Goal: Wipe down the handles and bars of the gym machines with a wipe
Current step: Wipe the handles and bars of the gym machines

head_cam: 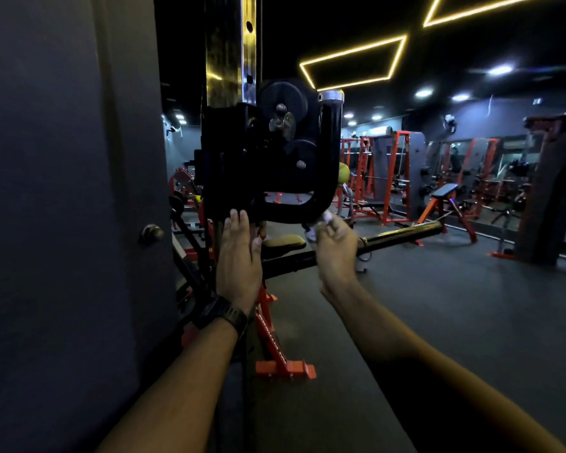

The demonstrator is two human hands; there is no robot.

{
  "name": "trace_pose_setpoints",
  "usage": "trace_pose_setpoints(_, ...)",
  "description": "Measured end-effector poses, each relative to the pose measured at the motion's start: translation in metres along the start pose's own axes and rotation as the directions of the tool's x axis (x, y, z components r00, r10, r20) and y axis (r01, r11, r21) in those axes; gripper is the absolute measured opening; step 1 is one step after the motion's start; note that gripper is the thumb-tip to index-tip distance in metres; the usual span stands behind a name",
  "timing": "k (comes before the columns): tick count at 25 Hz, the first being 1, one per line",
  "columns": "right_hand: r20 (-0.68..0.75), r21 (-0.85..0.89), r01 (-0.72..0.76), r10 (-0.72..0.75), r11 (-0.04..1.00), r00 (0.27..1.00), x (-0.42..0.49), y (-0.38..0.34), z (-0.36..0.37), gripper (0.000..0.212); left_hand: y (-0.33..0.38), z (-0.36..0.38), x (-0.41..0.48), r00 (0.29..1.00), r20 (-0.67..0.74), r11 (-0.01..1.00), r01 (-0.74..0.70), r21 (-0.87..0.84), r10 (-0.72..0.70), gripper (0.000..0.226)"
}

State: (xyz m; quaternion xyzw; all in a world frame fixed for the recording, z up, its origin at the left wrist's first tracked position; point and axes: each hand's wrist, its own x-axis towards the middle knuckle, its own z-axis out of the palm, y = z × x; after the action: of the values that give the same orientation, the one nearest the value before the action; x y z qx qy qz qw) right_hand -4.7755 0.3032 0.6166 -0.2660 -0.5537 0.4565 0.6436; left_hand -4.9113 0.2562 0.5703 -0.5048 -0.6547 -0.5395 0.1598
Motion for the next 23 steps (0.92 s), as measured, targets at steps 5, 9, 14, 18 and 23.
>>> trace_pose_setpoints(5, 0.135, 0.126, -0.21, 0.193, 0.97, 0.972, -0.031, 0.017, 0.045, 0.022, -0.004, -0.007, -0.016, 0.997, 0.063, 0.999, -0.04, 0.034, 0.038, 0.055)
trace_pose_setpoints(9, 0.261, 0.059, -0.084, 0.066, 0.995, 0.963, -0.043, 0.011, 0.022, 0.026, -0.005, -0.018, -0.031, 0.995, 0.092, 0.999, -0.035, 0.019, 0.033, 0.048)
trace_pose_setpoints(14, 0.16, -0.091, 0.039, -0.025, 0.995, 0.987, -0.05, -0.007, -0.065, 0.03, 0.04, -0.02, -0.07, 0.997, 0.052, 0.998, -0.054, 0.028, 0.053, 0.043)
trace_pose_setpoints(18, 0.078, -0.186, -0.004, 0.018, 0.982, 0.997, -0.063, -0.024, -0.165, 0.02, 0.107, 0.013, -0.112, 0.98, 0.166, 0.994, -0.104, -0.025, 0.107, 0.04)
trace_pose_setpoints(23, -0.024, -0.438, 0.009, -0.022, 0.899, 0.999, -0.081, -0.04, -0.31, 0.012, 0.195, 0.081, -0.177, 0.915, 0.38, 0.99, -0.113, -0.086, 0.138, 0.044)
